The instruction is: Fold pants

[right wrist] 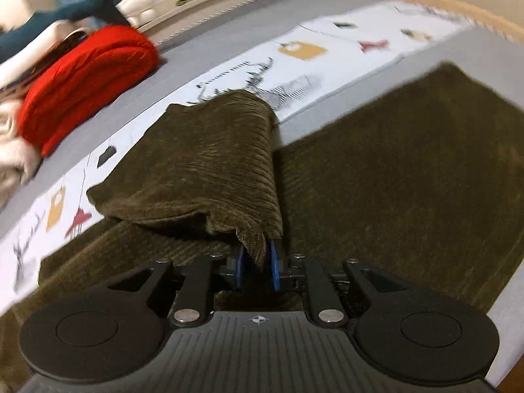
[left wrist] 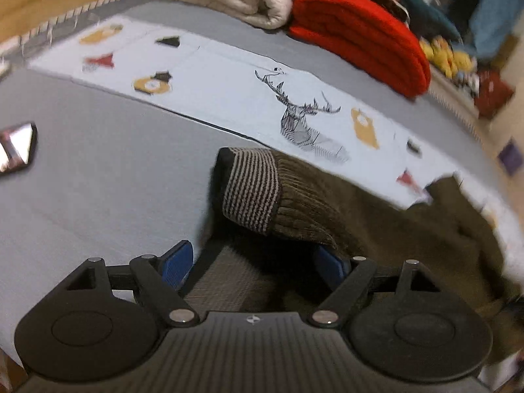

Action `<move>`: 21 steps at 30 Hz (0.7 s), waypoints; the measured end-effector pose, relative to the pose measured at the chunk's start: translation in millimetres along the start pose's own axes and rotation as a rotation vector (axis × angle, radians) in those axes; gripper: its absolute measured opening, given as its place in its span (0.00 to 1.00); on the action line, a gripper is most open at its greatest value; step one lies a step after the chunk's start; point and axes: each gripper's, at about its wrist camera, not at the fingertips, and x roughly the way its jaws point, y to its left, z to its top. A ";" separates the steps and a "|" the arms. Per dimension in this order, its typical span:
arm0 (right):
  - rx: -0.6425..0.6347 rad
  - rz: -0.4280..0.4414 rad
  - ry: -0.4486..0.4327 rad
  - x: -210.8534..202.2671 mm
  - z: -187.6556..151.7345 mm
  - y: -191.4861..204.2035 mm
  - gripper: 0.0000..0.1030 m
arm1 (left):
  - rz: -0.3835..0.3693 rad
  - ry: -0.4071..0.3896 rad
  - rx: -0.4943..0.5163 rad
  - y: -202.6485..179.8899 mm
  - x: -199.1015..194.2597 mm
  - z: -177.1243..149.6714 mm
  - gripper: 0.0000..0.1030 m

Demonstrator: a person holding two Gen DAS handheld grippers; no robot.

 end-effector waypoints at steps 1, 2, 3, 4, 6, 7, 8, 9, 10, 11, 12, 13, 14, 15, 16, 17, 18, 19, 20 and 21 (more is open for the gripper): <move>-0.004 -0.006 -0.003 1.0 -1.2 0.4 0.22 | -0.022 0.004 -0.033 1.3 -1.6 2.3 0.83; -0.015 -0.017 -0.009 1.3 -0.9 1.6 0.26 | -0.033 0.006 -0.050 1.2 -3.4 5.2 0.83; -0.024 -0.030 -0.012 1.8 -1.0 1.7 0.32 | -0.036 0.003 -0.059 0.6 -5.4 6.6 0.83; -0.031 -0.042 -0.016 2.3 -1.2 1.8 0.34 | -0.036 -0.001 -0.063 0.2 -7.6 7.9 0.83; -0.045 -0.055 -0.022 3.6 -1.7 2.4 0.40 | -0.044 -0.008 -0.069 0.6 -12.4 9.4 0.83; -0.052 -0.060 -0.022 4.7 -1.7 2.4 0.40 | -0.050 -0.009 -0.073 0.7 -13.8 9.9 0.83; -0.057 -0.065 -0.021 5.8 -1.6 2.4 0.42 | -0.058 -0.007 -0.078 0.8 -13.8 10.2 0.83; -0.057 -0.068 -0.020 6.2 -1.2 1.9 0.43 | -0.066 -0.004 -0.079 0.7 -13.8 10.1 0.84; -0.056 -0.070 -0.019 6.4 -0.7 1.5 0.43 | -0.074 0.001 -0.081 0.7 -13.9 9.5 0.86; -0.054 -0.073 -0.019 7.4 -0.2 1.5 0.44 | -0.099 0.003 -0.088 0.9 -14.9 8.9 0.88; -0.049 -0.075 -0.021 7.7 0.2 1.8 0.45 | -0.123 0.001 -0.094 0.6 -16.2 8.4 0.90; -0.046 -0.077 -0.023 7.8 0.6 2.5 0.45 | -0.143 -0.003 -0.095 -0.9 -18.1 7.4 0.95; -0.045 -0.078 -0.026 8.0 0.7 3.7 0.45 | -0.152 -0.013 -0.086 -3.9 -20.1 6.2 0.99; -0.048 -0.081 -0.028 8.6 0.6 5.1 0.45 | -0.148 -0.025 -0.066 -8.4 -21.1 5.0 1.00; -0.052 -0.086 -0.029 9.4 0.5 6.6 0.45 | -0.132 -0.030 -0.049 -12.5 -20.1 3.9 1.00; -0.056 -0.089 -0.029 10.1 0.2 7.9 0.46 | -0.110 -0.023 -0.035 -16.7 -16.4 3.0 1.00; -0.057 -0.088 -0.028 10.8 -0.1 8.9 0.46 | -0.097 -0.008 -0.036 -18.8 -12.2 2.3 1.00; -0.057 -0.088 -0.027 11.4 -0.3 10.0 0.46 | -0.092 0.017 -0.051 -20.3 -6.7 1.4 1.00; -0.057 -0.089 -0.026 11.9 -0.5 10.8 0.46 | -0.094 0.036 -0.064 -20.3 -3.0 0.6 1.00; -0.057 -0.092 -0.025 12.3 -0.8 11.4 0.46 | -0.102 0.052 -0.077 -21.6 0.7 -0.6 1.00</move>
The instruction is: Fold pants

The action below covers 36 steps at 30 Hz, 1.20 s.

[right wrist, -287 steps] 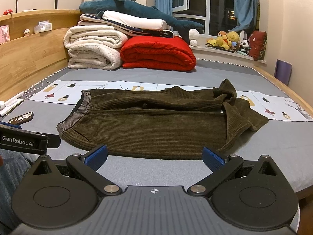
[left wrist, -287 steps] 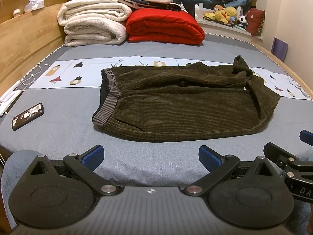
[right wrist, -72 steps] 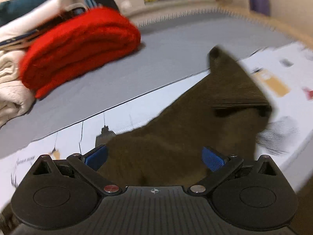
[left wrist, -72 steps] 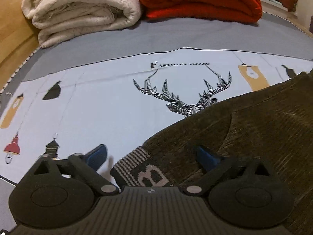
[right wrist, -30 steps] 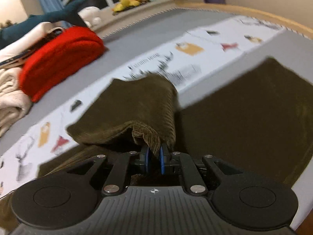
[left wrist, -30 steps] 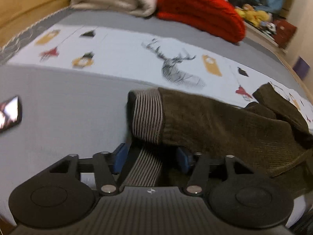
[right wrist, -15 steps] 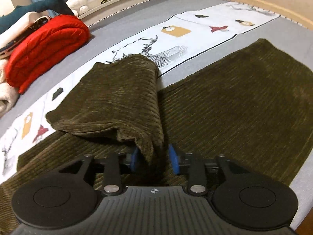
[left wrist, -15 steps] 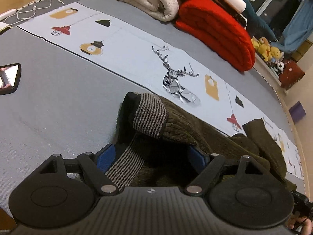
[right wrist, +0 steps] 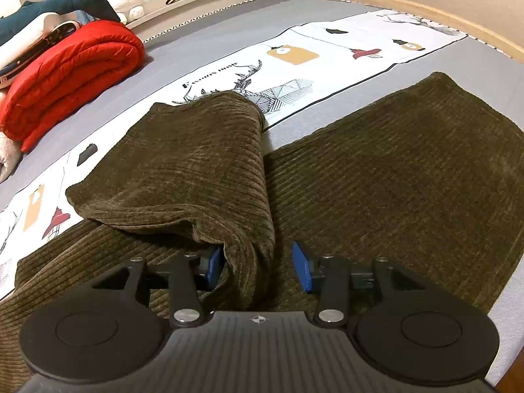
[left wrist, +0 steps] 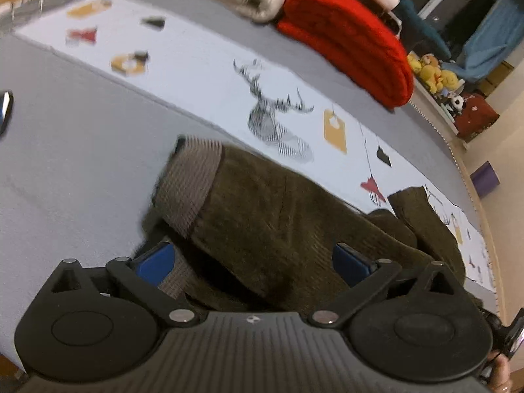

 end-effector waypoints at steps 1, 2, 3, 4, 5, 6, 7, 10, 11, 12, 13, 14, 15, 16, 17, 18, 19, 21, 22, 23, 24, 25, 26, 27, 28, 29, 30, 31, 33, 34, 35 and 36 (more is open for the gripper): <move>0.000 -0.002 0.001 0.3 -0.3 0.8 0.46 | -0.003 0.007 -0.003 -1.5 2.3 -0.7 1.00; 0.001 -0.002 0.004 0.7 -0.5 1.2 0.46 | 0.001 0.007 0.004 -4.7 5.3 -1.6 1.00; 0.001 -0.003 0.005 1.0 -0.6 1.5 0.46 | 0.010 0.001 0.009 -6.9 7.7 -2.0 1.00; 0.002 -0.005 0.004 1.2 -0.7 1.7 0.46 | 0.025 -0.004 0.010 -9.5 10.8 -2.2 1.00; 0.004 -0.007 0.004 1.4 -0.7 1.9 0.46 | 0.033 -0.006 0.009 -11.2 14.1 -1.6 1.00; 0.007 -0.007 0.004 1.7 -0.6 1.8 0.46 | 0.038 -0.005 0.005 -12.5 17.3 -1.0 1.00; 0.011 -0.006 0.004 1.9 -0.6 1.9 0.46 | 0.047 -0.002 -0.001 -13.3 20.6 -0.3 1.00; 0.014 -0.011 0.005 3.2 -0.5 2.6 0.47 | 0.074 0.010 -0.020 -14.7 30.6 2.5 0.97; 0.014 -0.013 0.006 3.7 -0.6 3.0 0.48 | 0.085 0.010 -0.028 -15.6 33.6 3.5 0.94; 0.015 -0.015 0.007 4.3 -0.3 3.0 0.50 | 0.097 0.005 -0.036 -16.1 34.8 4.1 0.92; 0.017 -0.017 0.005 4.6 -0.5 2.9 0.51 | 0.105 -0.001 -0.045 -16.5 35.6 5.0 0.84; 0.020 -0.018 0.004 4.8 -0.5 2.6 0.54 | 0.112 -0.007 -0.055 -16.7 36.4 6.0 0.73; 0.024 -0.022 0.006 5.4 -0.4 1.9 0.57 | 0.117 -0.009 -0.062 -16.7 36.8 7.0 0.69; 0.030 -0.025 0.009 6.1 -0.4 1.1 0.59 | 0.126 -0.012 -0.073 -16.3 37.3 7.8 0.61; 0.036 -0.024 0.014 6.7 -0.1 -0.1 0.61 | 0.136 -0.016 -0.084 -15.5 37.2 8.7 0.52; 0.041 -0.023 0.019 7.3 0.0 -1.3 0.62 | 0.139 -0.018 -0.094 -14.7 37.1 9.3 0.48; 0.046 -0.023 0.023 7.8 0.3 -2.4 0.62 | 0.138 -0.018 -0.103 -13.9 37.4 10.3 0.41; 0.050 -0.022 0.026 7.7 0.5 -4.3 0.62 | 0.149 -0.028 -0.111 -13.5 36.2 11.2 0.33; 0.049 -0.022 0.026 7.3 0.4 -4.8 0.62 | 0.148 -0.031 -0.107 -13.9 36.1 11.5 0.29; 0.048 -0.022 0.026 7.1 0.4 -5.5 0.63 | 0.144 -0.032 -0.102 -14.3 36.0 11.5 0.26; 0.048 -0.022 0.025 6.9 0.0 -5.9 0.63 | 0.143 -0.035 -0.091 -15.3 36.0 11.5 0.25; 0.049 -0.022 0.026 7.0 0.1 -5.8 0.63 | 0.145 -0.039 -0.077 -16.5 35.8 11.3 0.22; 0.052 -0.021 0.027 7.1 0.1 -6.6 0.63 | 0.147 -0.044 -0.062 -18.2 35.9 11.2 0.21; 0.055 -0.020 0.029 7.2 0.1 -7.2 0.63 | 0.149 -0.049 -0.051 -19.6 35.8 10.9 0.20; 0.058 -0.021 0.030 7.4 -0.2 -7.3 0.63 | 0.152 -0.051 -0.044 -20.4 35.6 10.4 0.20; 0.059 -0.022 0.030 7.7 -0.1 -7.2 0.64 | 0.155 -0.052 -0.042 -20.8 35.9 9.9 0.21; 0.055 -0.025 0.030 8.0 -0.1 -6.3 0.65 | 0.163 -0.047 -0.044 -20.6 36.9 9.6 0.21; 0.050 -0.029 0.028 8.5 -0.3 -5.1 0.66 | 0.169 -0.041 -0.050 -20.1 38.2 9.6 0.21; 0.029 -0.022 0.048 10.2 -0.1 -0.7 0.57 | 0.180 -0.032 -0.048 -20.7 40.2 10.5 0.21; 0.013 -0.005 0.047 9.6 -0.2 2.1 0.42 | 0.182 -0.033 -0.044 -21.6 39.8 11.1 0.21; -0.002 0.015 0.041 8.2 -0.4 4.9 0.18 | 0.179 -0.041 -0.040 -23.1 37.9 11.5 0.17; -0.005 0.012 0.026 5.7 -0.5 7.2 0.18 | 0.171 -0.056 -0.030 -25.5 34.7 11.9 0.15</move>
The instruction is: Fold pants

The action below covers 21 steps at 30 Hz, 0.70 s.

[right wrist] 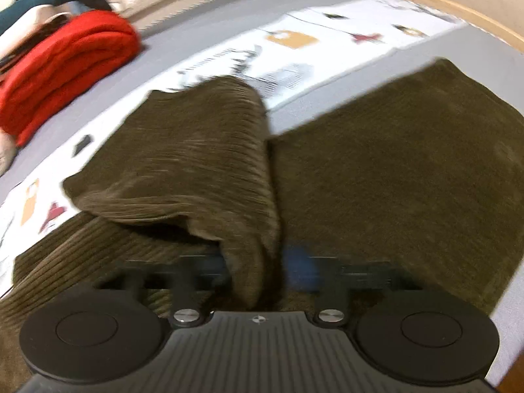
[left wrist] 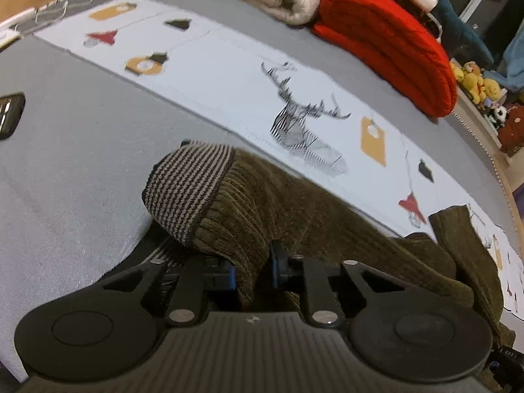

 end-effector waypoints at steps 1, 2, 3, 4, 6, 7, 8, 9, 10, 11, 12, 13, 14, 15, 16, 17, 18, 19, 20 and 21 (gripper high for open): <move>0.000 0.006 -0.015 -2.7 0.2 1.2 0.17 | -0.011 -0.015 0.006 -1.7 -3.8 0.9 0.14; 0.013 0.020 -0.036 -6.2 1.2 1.5 0.15 | -0.019 -0.025 0.006 -3.4 -6.5 2.3 0.13; 0.030 0.039 -0.055 -9.9 2.7 1.3 0.14 | -0.028 -0.036 0.008 -5.2 -10.5 4.0 0.13; 0.046 0.066 -0.078 -14.5 5.0 0.9 0.14 | -0.036 -0.048 0.008 -6.8 -14.7 5.6 0.12; 0.061 0.153 -0.158 -31.2 10.3 1.6 0.13 | -0.055 -0.094 0.041 -13.9 -28.6 7.2 0.12; 0.055 0.209 -0.214 -43.2 12.6 1.9 0.13 | -0.069 -0.114 0.059 -16.8 -36.4 6.9 0.12; 0.044 0.265 -0.269 -56.7 13.5 1.3 0.12 | -0.089 -0.135 0.077 -17.9 -47.6 5.3 0.12; 0.035 0.313 -0.312 -70.5 12.7 -1.5 0.12 | -0.106 -0.144 0.089 -17.3 -56.2 3.5 0.12; 0.040 0.358 -0.338 -81.6 10.7 -7.4 0.12 | -0.126 -0.149 0.107 -14.1 -65.4 -0.7 0.12; 0.064 0.414 -0.346 -91.8 7.0 -18.4 0.12 | -0.136 -0.154 0.136 -11.0 -71.3 -6.3 0.12; 0.083 0.448 -0.335 -97.3 3.6 -29.1 0.12 | -0.118 -0.150 0.167 -7.2 -72.1 -11.2 0.12; 0.081 0.450 -0.313 -99.4 0.5 -39.0 0.12 | -0.081 -0.127 0.190 -3.2 -68.4 -15.4 0.12; 0.067 0.414 -0.271 -96.3 -2.9 -48.2 0.12 | -0.045 -0.069 0.194 4.7 -57.9 -19.6 0.12; 0.060 0.374 -0.205 -87.5 -4.1 -55.4 0.12 | -0.029 -0.017 0.187 10.7 -48.0 -22.8 0.12; 0.070 0.334 -0.116 -74.7 -5.3 -62.1 0.12 | -0.018 0.035 0.181 16.2 -38.3 -26.4 0.13; 0.093 0.294 -0.020 -59.7 -7.9 -69.2 0.12 | -0.013 0.070 0.187 19.2 -30.8 -32.0 0.13; 0.119 0.254 0.081 -42.2 -9.9 -77.1 0.12 | -0.005 0.072 0.209 18.3 -28.2 -35.7 0.13; 0.140 0.231 0.132 -32.5 -12.6 -81.9 0.12 | 0.006 0.061 0.240 15.4 -28.4 -39.3 0.13; 0.146 0.225 0.154 -26.8 -16.1 -83.1 0.12 | 0.021 0.041 0.271 10.3 -30.1 -42.9 0.13; 0.119 0.219 0.150 -25.8 -16.5 -81.0 0.12 | 0.032 0.024 0.294 5.3 -32.2 -45.0 0.13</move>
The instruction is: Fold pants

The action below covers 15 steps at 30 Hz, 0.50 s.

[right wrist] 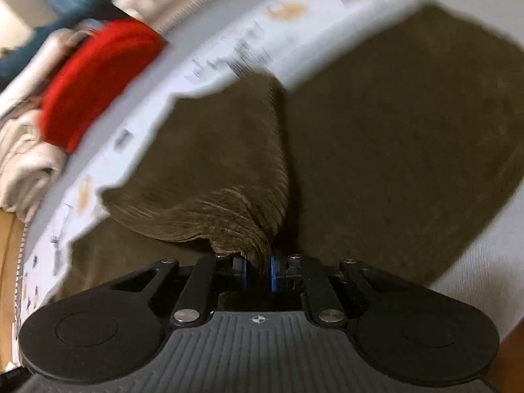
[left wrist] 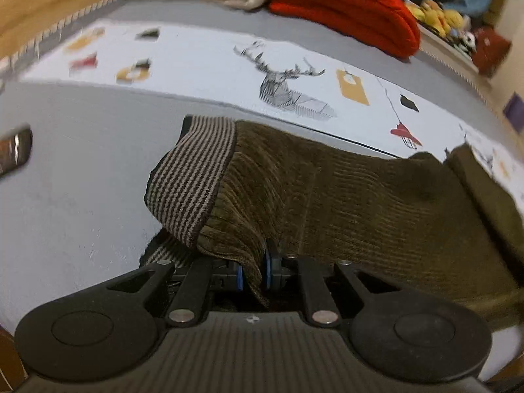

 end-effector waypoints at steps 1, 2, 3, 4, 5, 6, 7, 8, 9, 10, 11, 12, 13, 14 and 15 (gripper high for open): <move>-0.032 -0.008 -0.012 -0.6 -0.3 3.5 0.12 | 0.009 -0.007 0.007 -3.3 -1.5 0.2 0.13; -0.048 -0.011 -0.021 -1.7 -1.0 6.0 0.12 | 0.010 -0.007 0.004 -1.9 -1.6 0.0 0.13; -0.047 -0.013 -0.025 -2.0 -1.8 7.1 0.12 | 0.009 -0.005 -0.004 -1.6 -1.6 0.6 0.13; -0.042 -0.015 -0.025 -1.6 -1.9 7.4 0.12 | 0.009 -0.002 -0.010 -0.9 -1.3 1.4 0.13; -0.040 -0.017 -0.027 -1.5 -1.4 7.6 0.12 | 0.008 0.001 -0.014 -0.7 -2.3 2.0 0.13; -0.039 -0.014 -0.031 -1.8 -0.2 6.4 0.12 | 0.006 0.001 -0.016 -0.8 -4.4 2.7 0.13; -0.039 -0.008 -0.039 -1.7 0.0 8.0 0.12 | 0.003 -0.002 -0.018 0.0 -5.2 2.7 0.13; -0.038 0.003 -0.053 -3.4 0.0 8.9 0.12 | -0.005 -0.011 -0.019 1.8 -7.4 4.0 0.13; -0.039 0.018 -0.074 -6.8 -0.1 9.0 0.12 | -0.015 -0.022 -0.024 2.9 -11.5 5.5 0.12; -0.044 0.040 -0.101 -13.8 0.6 10.1 0.12 | -0.028 -0.032 -0.030 4.8 -17.0 6.2 0.12; -0.055 0.063 -0.133 -21.4 -0.2 11.9 0.12 | -0.044 -0.042 -0.036 6.4 -23.3 6.8 0.12; -0.069 0.084 -0.161 -30.0 -1.9 13.2 0.12 | -0.057 -0.048 -0.041 8.6 -28.9 6.6 0.12; -0.075 0.100 -0.173 -39.1 -2.8 12.0 0.12 | -0.062 -0.043 -0.038 9.7 -31.1 6.3 0.12; -0.072 0.114 -0.175 -44.5 -4.0 9.0 0.12 | -0.060 -0.032 -0.024 10.4 -31.7 3.4 0.13; -0.063 0.119 -0.163 -45.1 -4.3 4.1 0.12 | -0.055 -0.020 -0.008 9.9 -30.0 0.6 0.13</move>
